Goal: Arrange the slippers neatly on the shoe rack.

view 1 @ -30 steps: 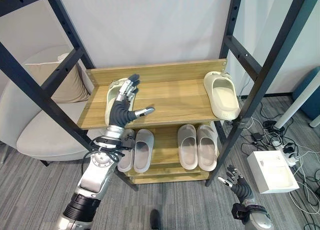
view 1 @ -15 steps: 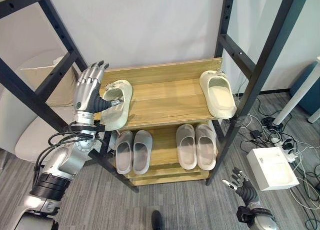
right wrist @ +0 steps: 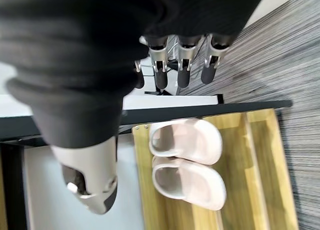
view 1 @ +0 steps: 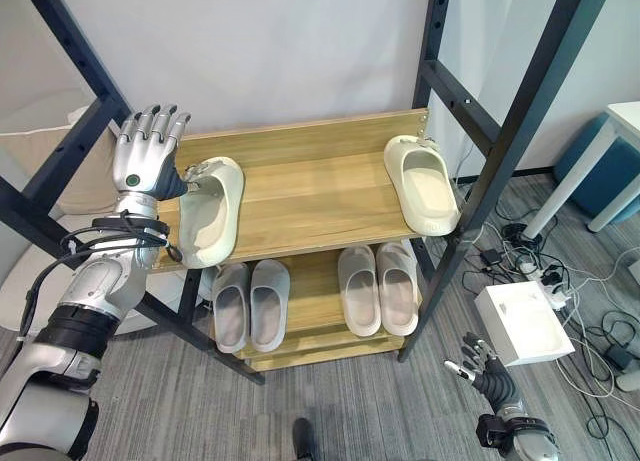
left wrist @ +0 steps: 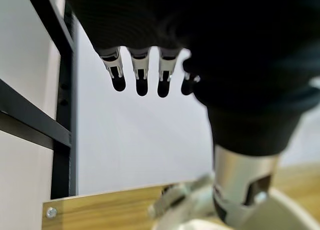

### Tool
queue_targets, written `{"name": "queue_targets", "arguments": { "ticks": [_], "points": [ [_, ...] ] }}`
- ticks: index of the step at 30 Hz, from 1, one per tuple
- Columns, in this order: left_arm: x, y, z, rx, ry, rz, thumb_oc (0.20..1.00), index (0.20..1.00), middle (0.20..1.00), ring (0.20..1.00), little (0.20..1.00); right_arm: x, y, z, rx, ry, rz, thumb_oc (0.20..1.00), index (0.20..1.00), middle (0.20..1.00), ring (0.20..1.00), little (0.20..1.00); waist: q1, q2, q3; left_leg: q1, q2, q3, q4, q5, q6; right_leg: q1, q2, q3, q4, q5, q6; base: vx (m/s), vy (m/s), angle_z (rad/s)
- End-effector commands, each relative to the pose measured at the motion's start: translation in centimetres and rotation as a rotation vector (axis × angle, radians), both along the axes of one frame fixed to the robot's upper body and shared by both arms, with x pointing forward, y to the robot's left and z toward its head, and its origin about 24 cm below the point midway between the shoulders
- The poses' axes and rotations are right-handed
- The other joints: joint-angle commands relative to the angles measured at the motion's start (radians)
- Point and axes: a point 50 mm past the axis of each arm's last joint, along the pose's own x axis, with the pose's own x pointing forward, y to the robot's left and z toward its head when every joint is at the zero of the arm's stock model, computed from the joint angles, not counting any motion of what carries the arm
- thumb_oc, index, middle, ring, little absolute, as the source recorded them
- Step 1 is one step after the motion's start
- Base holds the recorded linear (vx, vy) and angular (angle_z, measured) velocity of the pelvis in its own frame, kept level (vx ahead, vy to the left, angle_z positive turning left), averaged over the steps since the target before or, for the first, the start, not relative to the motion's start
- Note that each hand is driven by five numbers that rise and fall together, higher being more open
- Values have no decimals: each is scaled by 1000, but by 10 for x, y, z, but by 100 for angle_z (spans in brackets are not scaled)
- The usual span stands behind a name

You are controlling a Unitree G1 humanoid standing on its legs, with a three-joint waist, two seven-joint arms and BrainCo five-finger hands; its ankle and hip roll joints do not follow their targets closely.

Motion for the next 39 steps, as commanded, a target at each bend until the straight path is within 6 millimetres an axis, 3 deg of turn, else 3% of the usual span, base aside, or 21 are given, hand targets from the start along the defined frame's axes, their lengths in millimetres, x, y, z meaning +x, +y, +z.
{"name": "queue_targets", "arguments": {
  "ticks": [1, 6, 7, 8, 16, 24, 26, 27, 32, 39],
  "points": [
    [9, 14, 60, 50, -159, 93, 1000, 1000, 1000, 1000, 1000, 23, 0, 35, -3, -194, 29, 1000, 1000, 1000, 1000, 1000, -6, -1, 41, 164, 8, -14, -5, -211, -26, -78, -9, -45, -58, 112, 54, 10, 9, -21],
    [13, 20, 53, 65, -99, 132, 1000, 1000, 1000, 1000, 1000, 21, -2, 35, -11, -192, 16, 1000, 1000, 1000, 1000, 1000, -13, -9, 46, 160, 11, -2, -5, -213, -24, -90, -6, -28, -63, 120, 55, 7, 1, -15],
    [13, 22, 52, 67, -88, 137, 551, 551, 551, 551, 551, 21, -3, 35, -14, -192, 16, 1000, 1000, 1000, 1000, 1000, -14, -9, 47, 160, 12, 0, -5, -213, -23, -90, -6, -28, -64, 119, 55, 14, 6, -3],
    [15, 23, 52, 69, -76, 145, 200, 200, 200, 200, 200, 20, -3, 36, -12, -194, 15, 1000, 1000, 1000, 1000, 1000, -16, -9, 48, 161, 12, 1, -5, -212, -23, -91, -4, -26, -65, 120, 55, 4, 10, -4],
    [18, 20, 50, 29, -57, 115, 200, 200, 200, 200, 200, 22, 0, 36, -11, -200, 22, 1000, 1000, 1000, 1000, 1000, -14, -14, 51, 162, 11, 9, -5, -212, -21, -91, -3, -20, -78, 132, 57, -2, 0, 0],
    [25, -29, 55, 62, -87, -71, 200, 200, 200, 200, 200, 23, 2, 37, -2, -201, 32, 1000, 1000, 1000, 1000, 1000, -20, -11, 46, 169, 9, 3, -5, -213, -21, -78, -2, -25, -79, 126, 54, -2, -1, 0],
    [31, -61, 71, 89, -132, -175, 200, 200, 200, 200, 200, 25, 2, 39, -7, -210, 38, 1000, 1000, 1000, 1000, 1000, -39, -4, 48, 173, 13, 27, -5, -213, -21, -86, 1, -3, -80, 134, 58, -60, -45, -5],
    [32, -65, 74, 93, -137, -184, 200, 200, 200, 200, 200, 25, 2, 40, -9, -211, 38, 1000, 1000, 1000, 1000, 1000, -45, -2, 49, 176, 15, 34, -5, -212, -20, -89, 3, 5, -79, 135, 59, -45, -37, -12],
    [40, -66, 81, 100, -125, -157, 200, 200, 200, 200, 200, 25, -3, 42, -27, -216, 35, 1000, 1000, 1000, 1000, 1000, -84, 10, 56, 184, 25, 73, -5, -210, -23, -110, 9, 46, -73, 141, 59, -10, -31, -31],
    [49, -71, 75, 99, -91, -143, 200, 200, 200, 200, 200, 23, -4, 41, -25, -206, 27, 1000, 1000, 1000, 1000, 1000, -109, 20, 64, 186, 29, 95, -5, -210, -24, -123, 12, 68, -76, 148, 60, 0, -23, -20]
  ]
}}
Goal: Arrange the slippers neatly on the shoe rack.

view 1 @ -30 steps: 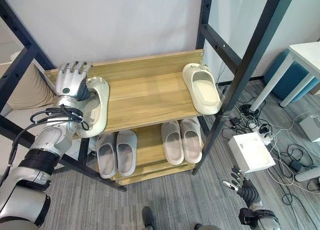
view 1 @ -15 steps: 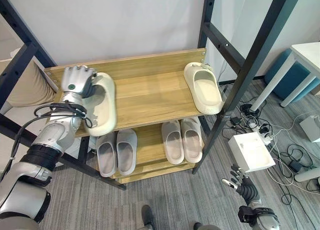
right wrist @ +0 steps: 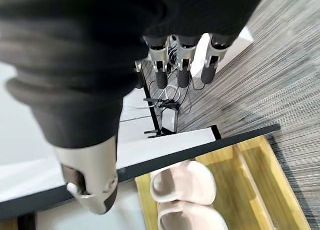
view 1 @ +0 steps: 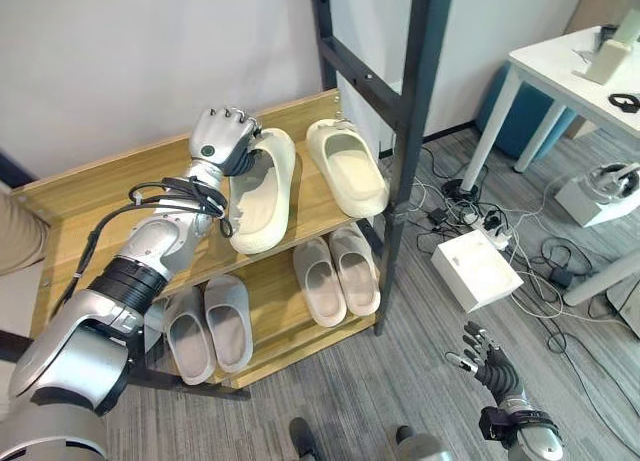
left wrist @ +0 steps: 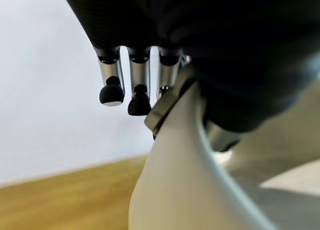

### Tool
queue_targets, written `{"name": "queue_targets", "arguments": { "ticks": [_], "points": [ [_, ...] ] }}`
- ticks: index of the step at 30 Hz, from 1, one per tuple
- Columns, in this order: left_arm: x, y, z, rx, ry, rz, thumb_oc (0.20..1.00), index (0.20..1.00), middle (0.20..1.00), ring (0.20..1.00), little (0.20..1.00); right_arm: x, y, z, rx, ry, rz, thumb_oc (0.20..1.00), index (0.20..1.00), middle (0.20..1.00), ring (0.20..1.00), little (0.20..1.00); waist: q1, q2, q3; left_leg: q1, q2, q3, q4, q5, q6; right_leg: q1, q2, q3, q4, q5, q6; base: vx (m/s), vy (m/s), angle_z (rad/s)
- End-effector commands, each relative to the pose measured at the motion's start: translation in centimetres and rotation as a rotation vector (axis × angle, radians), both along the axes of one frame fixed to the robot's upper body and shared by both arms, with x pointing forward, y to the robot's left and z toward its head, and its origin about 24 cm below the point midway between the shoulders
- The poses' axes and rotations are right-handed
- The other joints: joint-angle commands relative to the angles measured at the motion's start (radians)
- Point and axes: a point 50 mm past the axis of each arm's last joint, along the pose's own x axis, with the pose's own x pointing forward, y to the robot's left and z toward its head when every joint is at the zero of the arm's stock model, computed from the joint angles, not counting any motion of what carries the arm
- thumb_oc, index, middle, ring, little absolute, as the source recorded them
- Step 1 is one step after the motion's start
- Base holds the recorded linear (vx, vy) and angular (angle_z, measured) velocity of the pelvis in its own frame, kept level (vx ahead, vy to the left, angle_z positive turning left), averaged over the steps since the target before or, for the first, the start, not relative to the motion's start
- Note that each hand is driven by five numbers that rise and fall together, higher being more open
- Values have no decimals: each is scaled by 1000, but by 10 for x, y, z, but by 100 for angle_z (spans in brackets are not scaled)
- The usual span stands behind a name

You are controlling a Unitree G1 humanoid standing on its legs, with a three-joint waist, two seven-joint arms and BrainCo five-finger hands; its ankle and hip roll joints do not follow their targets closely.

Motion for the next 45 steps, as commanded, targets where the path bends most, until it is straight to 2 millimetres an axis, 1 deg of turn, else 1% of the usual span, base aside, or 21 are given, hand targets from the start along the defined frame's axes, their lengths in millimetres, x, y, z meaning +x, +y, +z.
{"name": "queue_targets", "arguments": {
  "ticks": [1, 2, 6, 7, 12, 14, 15, 16, 18, 19, 23, 25, 26, 27, 29, 30, 33, 39, 41, 43, 45],
  "points": [
    [11, 13, 58, 22, -168, 96, 200, 200, 200, 200, 200, 15, -2, 27, -5, -148, 6, 1000, 1000, 1000, 1000, 1000, 16, -18, -1, 152, -3, -30, -6, -195, -11, -81, 6, -73, -73, 110, 49, 27, -45, -11],
    [18, 17, 52, 23, -127, 147, 200, 200, 200, 200, 200, 14, -3, 26, -2, -146, 1, 1000, 1000, 1000, 1000, 1000, 5, -14, 2, 155, 0, -21, -6, -196, -11, -87, 9, -63, -73, 111, 48, 16, -33, -6],
    [24, 21, 48, 23, -93, 192, 200, 200, 200, 200, 200, 14, -3, 25, -5, -141, -3, 1000, 1000, 1000, 1000, 1000, 3, -15, 1, 157, 2, -17, -6, -196, -12, -88, 11, -61, -72, 112, 48, 4, -10, -1],
    [25, 20, 48, 23, -88, 193, 1000, 1000, 1000, 1000, 1000, 14, -3, 25, -7, -140, -3, 1000, 1000, 1000, 1000, 1000, 3, -15, 1, 157, 2, -17, -6, -196, -12, -88, 11, -61, -72, 112, 48, 0, 0, 0],
    [26, 6, 52, -17, -87, 140, 1000, 1000, 1000, 1000, 1000, 15, -3, 24, -6, -136, -3, 1000, 1000, 1000, 1000, 1000, 13, -19, -5, 158, 2, -30, -6, -195, -11, -77, 12, -80, -72, 107, 44, -4, -11, 3],
    [21, -3, 48, -206, -101, 65, 1000, 1000, 1000, 1000, 1000, 16, -2, 23, 2, -134, -14, 1000, 1000, 1000, 1000, 1000, 33, -28, -8, 155, -2, -50, -6, -192, -10, -66, 11, -98, -73, 102, 39, -22, -25, 10],
    [16, -11, 36, -409, -79, -12, 1000, 1000, 1000, 1000, 1000, 17, -1, 21, 0, -120, -21, 1000, 1000, 1000, 1000, 1000, 44, -30, -12, 154, -4, -62, -6, -189, -10, -56, 10, -112, -75, 99, 35, -16, -17, 21],
    [15, -10, 35, -413, -77, -10, 1000, 1000, 1000, 1000, 1000, 16, -2, 21, -3, -118, -19, 1000, 1000, 1000, 1000, 1000, 41, -27, -14, 154, -4, -64, -6, -190, -10, -55, 10, -113, -76, 99, 35, -12, -15, 28],
    [11, -20, 21, -640, -40, -108, 1000, 1000, 1000, 1000, 1000, 19, 3, 20, 8, -114, -19, 1000, 1000, 1000, 1000, 1000, 54, -29, -19, 152, -6, -78, -6, -185, -9, -47, 10, -127, -79, 98, 30, -11, -10, 33],
    [7, -30, 12, -825, -4, -196, 1000, 1000, 1000, 1000, 1000, 23, 7, 20, 19, -118, -10, 1000, 1000, 1000, 1000, 1000, 65, -30, -24, 149, -8, -88, -6, -181, -9, -42, 10, -138, -81, 99, 27, -24, -11, 19],
    [-4, -42, 6, -1017, 44, -330, 1000, 1000, 1000, 1000, 1000, 31, 13, 22, 25, -130, 10, 1000, 1000, 1000, 1000, 1000, 88, -31, -30, 142, -11, -105, -6, -172, -7, -34, 9, -160, -84, 100, 25, -19, -11, 20],
    [-15, -52, -3, -1199, 144, -476, 1000, 1000, 1000, 1000, 1000, 36, 19, 22, 27, -129, 31, 1000, 1000, 1000, 1000, 1000, 107, -31, -34, 133, -12, -118, -6, -165, -7, -33, 8, -174, -84, 102, 24, -30, -7, 16],
    [-15, -52, -3, -1200, 145, -475, 1000, 1000, 1000, 1000, 1000, 35, 19, 22, 27, -128, 32, 1000, 1000, 1000, 1000, 1000, 106, -31, -35, 133, -12, -119, -6, -165, -7, -34, 8, -175, -84, 102, 24, -19, 1, 19],
    [-22, -54, -12, -1353, 217, -549, 1000, 1000, 1000, 1000, 1000, 35, 20, 20, 35, -118, 38, 1000, 1000, 1000, 1000, 1000, 117, -31, -37, 128, -15, -125, -6, -161, -7, -31, 7, -184, -84, 103, 22, -12, 2, 25],
    [-26, -54, -16, -1389, 242, -569, 1000, 1000, 1000, 1000, 1000, 35, 21, 19, 34, -110, 40, 1000, 1000, 1000, 1000, 1000, 121, -30, -39, 126, -15, -130, -6, -159, -6, -31, 6, -190, -84, 103, 22, -14, 4, 15],
    [-30, -52, -26, -1449, 292, -580, 1000, 1000, 1000, 1000, 1000, 33, 21, 16, 38, -96, 44, 1000, 1000, 1000, 1000, 1000, 129, -30, -41, 123, -16, -135, -6, -156, -6, -31, 5, -197, -85, 105, 23, -12, 4, 10],
    [-36, -48, -38, -1522, 362, -587, 1000, 1000, 1000, 1000, 1000, 31, 22, 13, 34, -77, 54, 1000, 1000, 1000, 1000, 1000, 137, -29, -44, 117, -18, -139, -6, -152, -6, -30, 3, -204, -86, 107, 23, -14, 8, 14],
    [-48, -45, -61, -1529, 506, -558, 1000, 1000, 1000, 1000, 1000, 27, 21, 10, 37, -48, 73, 1000, 1000, 1000, 1000, 1000, 142, -28, -52, 117, -18, -137, -6, -153, -5, -29, 1, -204, -90, 110, 24, -3, 4, 1],
    [-51, -54, -74, -1516, 625, -553, 1000, 1000, 1000, 1000, 1000, 28, 22, 8, 45, -31, 97, 1000, 1000, 1000, 1000, 1000, 136, -27, -52, 117, -18, -132, -6, -154, -5, -33, 2, -198, -93, 115, 26, -12, 19, -4],
    [-52, -57, -77, -1536, 648, -562, 1000, 1000, 1000, 1000, 1000, 27, 23, 8, 44, -29, 102, 1000, 1000, 1000, 1000, 1000, 135, -27, -52, 118, -18, -131, -6, -154, -5, -34, 1, -195, -94, 116, 26, -6, 7, -5],
    [-54, -70, -79, -1574, 709, -606, 1000, 1000, 1000, 1000, 1000, 27, 24, 8, 47, -20, 117, 1000, 1000, 1000, 1000, 1000, 127, -26, -52, 120, -18, -123, -6, -155, -4, -38, 1, -189, -94, 118, 27, 2, 13, -6]
  ]
}}
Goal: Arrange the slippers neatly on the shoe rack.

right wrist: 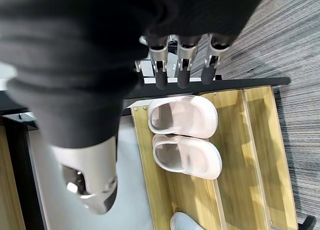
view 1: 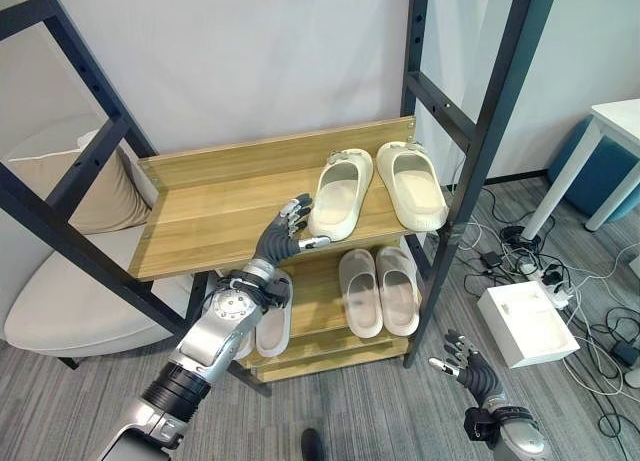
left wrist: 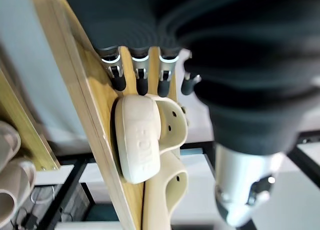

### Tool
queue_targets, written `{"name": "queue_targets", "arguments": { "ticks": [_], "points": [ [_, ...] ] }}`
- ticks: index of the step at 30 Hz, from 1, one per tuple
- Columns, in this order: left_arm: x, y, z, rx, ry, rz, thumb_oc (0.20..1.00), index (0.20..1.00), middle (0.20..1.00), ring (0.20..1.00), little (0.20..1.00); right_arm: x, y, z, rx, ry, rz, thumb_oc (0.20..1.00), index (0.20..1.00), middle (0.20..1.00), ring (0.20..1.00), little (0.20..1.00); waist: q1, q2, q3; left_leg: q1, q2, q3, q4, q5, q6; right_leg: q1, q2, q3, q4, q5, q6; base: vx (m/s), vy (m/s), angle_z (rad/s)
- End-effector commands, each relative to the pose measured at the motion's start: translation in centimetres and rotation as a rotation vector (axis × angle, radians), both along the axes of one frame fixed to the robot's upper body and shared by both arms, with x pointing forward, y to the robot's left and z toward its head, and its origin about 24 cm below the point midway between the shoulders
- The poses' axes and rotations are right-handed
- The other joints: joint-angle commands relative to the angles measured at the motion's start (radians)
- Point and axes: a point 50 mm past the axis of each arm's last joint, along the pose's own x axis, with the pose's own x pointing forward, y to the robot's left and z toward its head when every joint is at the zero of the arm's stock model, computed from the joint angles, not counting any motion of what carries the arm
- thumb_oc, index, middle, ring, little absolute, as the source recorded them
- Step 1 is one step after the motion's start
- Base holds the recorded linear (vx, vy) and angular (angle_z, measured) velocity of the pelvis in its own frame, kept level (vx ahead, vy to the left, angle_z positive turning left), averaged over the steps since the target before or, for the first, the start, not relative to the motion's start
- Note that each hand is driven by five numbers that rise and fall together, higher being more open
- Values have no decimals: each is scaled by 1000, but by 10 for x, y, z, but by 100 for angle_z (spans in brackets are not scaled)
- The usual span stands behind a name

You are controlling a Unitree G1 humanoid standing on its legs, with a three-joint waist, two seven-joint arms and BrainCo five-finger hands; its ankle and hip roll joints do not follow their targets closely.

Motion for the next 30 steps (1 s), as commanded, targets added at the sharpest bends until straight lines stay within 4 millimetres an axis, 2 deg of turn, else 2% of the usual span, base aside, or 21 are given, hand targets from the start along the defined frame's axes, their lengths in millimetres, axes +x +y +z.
{"name": "queue_targets", "arguments": {
  "ticks": [1, 7, 11, 13, 18, 19, 20, 21, 23, 24, 26, 30],
  "points": [
    [17, -14, 32, -85, -89, -63, 1000, 1000, 1000, 1000, 1000, 20, 5, 22, 1, -129, 44, 1000, 1000, 1000, 1000, 1000, -4, -22, 28, 123, 16, 1, 1, -156, -21, -117, 7, -57, -65, 118, 24, 6, 10, -8],
    [22, -39, 38, -159, -90, -103, 1000, 1000, 1000, 1000, 1000, 21, 8, 21, 5, -126, 47, 1000, 1000, 1000, 1000, 1000, -20, -23, 34, 128, 16, 10, 1, -158, -19, -120, 7, -46, -65, 120, 24, 8, -3, -7],
    [24, -55, 55, -220, -154, -99, 1000, 1000, 1000, 1000, 1000, 18, 9, 18, 12, -123, 32, 1000, 1000, 1000, 1000, 1000, -28, -27, 41, 130, 17, 14, 1, -160, -18, -123, 7, -42, -64, 118, 24, 0, 0, 0],
    [28, -46, 62, -164, -227, -27, 1000, 1000, 1000, 1000, 1000, 18, 7, 18, 10, -130, 15, 1000, 1000, 1000, 1000, 1000, -24, -30, 44, 132, 17, 12, 1, -160, -18, -119, 8, -44, -64, 116, 23, 0, 0, 0],
    [22, -15, 65, -162, -315, 154, 1000, 1000, 1000, 1000, 1000, 16, 8, 18, 4, -150, -12, 1000, 1000, 1000, 1000, 1000, -8, -37, 47, 134, 19, 5, 1, -158, -20, -110, 9, -54, -64, 110, 19, 0, 0, 0],
    [22, -15, 65, -161, -315, 154, 1000, 1000, 1000, 1000, 1000, 16, 8, 18, 4, -149, -12, 1000, 1000, 1000, 1000, 1000, -9, -37, 46, 135, 19, 4, 1, -158, -20, -110, 9, -54, -64, 109, 19, 0, 0, 0],
    [15, -1, 66, -208, -347, 211, 1000, 1000, 1000, 1000, 1000, 16, 7, 17, 1, -155, -26, 1000, 1000, 1000, 1000, 1000, 1, -41, 47, 136, 19, -1, 1, -156, -21, -105, 10, -58, -64, 107, 16, 0, 0, 0],
    [15, -1, 66, -208, -347, 211, 1000, 1000, 1000, 1000, 1000, 16, 7, 17, 1, -155, -26, 1000, 1000, 1000, 1000, 1000, 0, -41, 47, 136, 19, -1, 1, -157, -21, -104, 10, -58, -64, 106, 16, 0, 0, 0],
    [-5, 11, 73, -301, -413, 205, 1000, 1000, 1000, 1000, 1000, 15, 7, 16, 6, -160, -40, 1000, 1000, 1000, 1000, 1000, 16, -45, 46, 136, 21, -8, 1, -156, -23, -99, 12, -63, -64, 103, 13, -8, -12, 3],
    [-20, 9, 82, -375, -460, 114, 1000, 1000, 1000, 1000, 1000, 14, 7, 14, 14, -153, -41, 1000, 1000, 1000, 1000, 1000, 25, -46, 46, 135, 21, -12, 1, -156, -23, -97, 13, -69, -64, 101, 12, -4, -5, 5],
    [-36, 4, 86, -430, -468, -17, 1000, 1000, 1000, 1000, 1000, 11, 8, 12, 34, -143, -41, 1000, 1000, 1000, 1000, 1000, 35, -47, 44, 133, 21, -16, 1, -157, -23, -95, 14, -72, -64, 100, 11, -3, -3, 10],
    [-59, -10, 83, -396, -441, -253, 1000, 1000, 1000, 1000, 1000, 11, 12, 10, 71, -136, -29, 1000, 1000, 1000, 1000, 1000, 52, -49, 41, 134, 21, -24, 1, -160, -22, -90, 15, -81, -64, 96, 11, 4, -3, 11]
  ]
}}
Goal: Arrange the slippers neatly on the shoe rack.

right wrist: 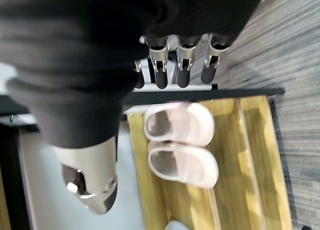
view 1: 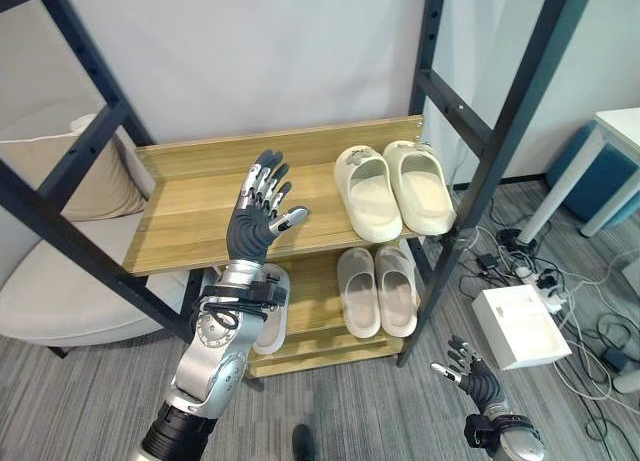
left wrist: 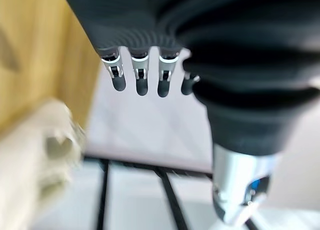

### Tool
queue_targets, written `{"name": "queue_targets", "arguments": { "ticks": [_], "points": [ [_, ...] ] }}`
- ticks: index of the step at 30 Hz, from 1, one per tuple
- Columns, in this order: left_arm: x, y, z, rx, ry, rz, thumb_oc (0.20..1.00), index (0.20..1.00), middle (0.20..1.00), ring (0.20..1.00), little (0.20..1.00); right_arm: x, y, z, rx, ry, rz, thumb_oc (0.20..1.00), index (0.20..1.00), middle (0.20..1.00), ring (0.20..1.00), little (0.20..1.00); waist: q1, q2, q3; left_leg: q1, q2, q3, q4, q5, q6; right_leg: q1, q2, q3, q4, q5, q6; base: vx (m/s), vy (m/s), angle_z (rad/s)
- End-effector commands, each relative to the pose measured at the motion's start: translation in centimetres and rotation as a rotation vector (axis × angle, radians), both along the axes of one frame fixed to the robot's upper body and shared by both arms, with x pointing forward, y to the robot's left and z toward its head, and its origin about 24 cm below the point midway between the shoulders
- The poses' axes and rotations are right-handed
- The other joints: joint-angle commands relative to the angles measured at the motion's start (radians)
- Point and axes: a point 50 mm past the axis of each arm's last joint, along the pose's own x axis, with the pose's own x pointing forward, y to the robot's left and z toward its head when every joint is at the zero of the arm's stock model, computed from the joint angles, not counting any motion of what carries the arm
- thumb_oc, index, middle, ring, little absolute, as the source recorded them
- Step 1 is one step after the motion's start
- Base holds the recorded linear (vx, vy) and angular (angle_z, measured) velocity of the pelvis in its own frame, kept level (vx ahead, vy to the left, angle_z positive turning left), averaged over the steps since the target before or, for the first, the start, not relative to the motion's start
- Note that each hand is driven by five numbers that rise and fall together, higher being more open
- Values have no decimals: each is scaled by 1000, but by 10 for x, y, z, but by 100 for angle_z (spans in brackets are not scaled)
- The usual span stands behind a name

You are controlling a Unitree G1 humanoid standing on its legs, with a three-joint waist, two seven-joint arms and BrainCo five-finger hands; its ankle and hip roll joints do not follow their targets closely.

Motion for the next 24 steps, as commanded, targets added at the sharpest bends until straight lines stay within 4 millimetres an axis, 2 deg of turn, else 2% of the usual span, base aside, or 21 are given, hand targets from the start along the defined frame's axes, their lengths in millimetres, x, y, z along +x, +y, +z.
{"name": "queue_targets", "arguments": {
  "ticks": [1, 6, 9, 11, 12, 13, 15, 17, 18, 19, 21, 24],
  "points": [
    [3, -4, 16, 88, -140, -153, 1000, 1000, 1000, 1000, 1000, 18, 10, 16, 57, -134, 22, 1000, 1000, 1000, 1000, 1000, 15, -4, 25, 128, 27, -22, -6, -170, -23, -110, 19, -76, -46, 95, 9, 6, 3, 12],
    [-6, -13, -14, 218, -30, -286, 1000, 1000, 1000, 1000, 1000, 23, 12, 20, 62, -152, 58, 1000, 1000, 1000, 1000, 1000, 25, -6, 27, 130, 27, -24, -6, -172, -22, -109, 22, -78, -44, 90, 8, 1, 2, 3],
    [-9, -9, -30, 398, 11, -302, 1000, 1000, 1000, 1000, 1000, 25, 10, 21, 55, -152, 76, 1000, 1000, 1000, 1000, 1000, 24, -4, 25, 134, 27, -23, -6, -175, -22, -108, 23, -78, -42, 90, 9, 0, 0, 0],
    [-11, -7, -43, 445, 61, -308, 1000, 1000, 1000, 1000, 1000, 26, 10, 22, 48, -152, 91, 1000, 1000, 1000, 1000, 1000, 24, -3, 26, 135, 28, -23, -6, -175, -22, -108, 23, -78, -41, 89, 9, 0, 0, 0],
    [-12, -5, -51, 465, 99, -306, 1000, 1000, 1000, 1000, 1000, 27, 9, 22, 47, -150, 95, 1000, 1000, 1000, 1000, 1000, 23, -3, 26, 135, 28, -23, -6, -175, -21, -108, 24, -78, -41, 90, 8, 0, 0, 0],
    [-15, -1, -71, 498, 191, -300, 1000, 1000, 1000, 1000, 1000, 28, 10, 23, 49, -152, 104, 1000, 1000, 1000, 1000, 1000, 23, -4, 27, 135, 29, -22, -6, -175, -20, -109, 23, -76, -41, 90, 8, 0, 0, 0],
    [-15, -1, -72, 497, 191, -300, 1000, 1000, 1000, 1000, 1000, 28, 10, 23, 48, -151, 105, 1000, 1000, 1000, 1000, 1000, 23, -3, 26, 136, 29, -21, -6, -176, -19, -108, 23, -75, -41, 90, 8, 0, 0, 0],
    [-22, 7, -111, 522, 373, -271, 1000, 1000, 1000, 1000, 1000, 28, 10, 23, 53, -147, 109, 1000, 1000, 1000, 1000, 1000, 23, -3, 29, 138, 28, -22, -6, -177, -16, -107, 23, -73, -42, 90, 7, 0, 0, 0],
    [-22, 7, -111, 521, 373, -271, 1000, 1000, 1000, 1000, 1000, 28, 10, 23, 52, -147, 109, 1000, 1000, 1000, 1000, 1000, 22, -2, 29, 138, 28, -22, -6, -178, -16, -107, 23, -73, -42, 90, 7, 0, 0, 0],
    [-29, 13, -139, 500, 514, -227, 1000, 1000, 1000, 1000, 1000, 29, 10, 23, 52, -143, 104, 1000, 1000, 1000, 1000, 1000, 23, -2, 32, 139, 27, -21, -6, -177, -14, -106, 22, -73, -41, 91, 6, 0, 0, 0],
    [-36, 18, -167, 477, 652, -168, 1000, 1000, 1000, 1000, 1000, 29, 11, 23, 54, -143, 94, 1000, 1000, 1000, 1000, 1000, 23, -3, 34, 138, 26, -22, -6, -176, -12, -107, 22, -73, -41, 91, 5, 0, 0, 0],
    [-41, 24, -189, 438, 768, -82, 1000, 1000, 1000, 1000, 1000, 30, 12, 22, 54, -145, 70, 1000, 1000, 1000, 1000, 1000, 24, -4, 37, 136, 24, -24, -6, -174, -9, -108, 21, -74, -40, 92, 4, 0, 0, 0]
  ]
}}
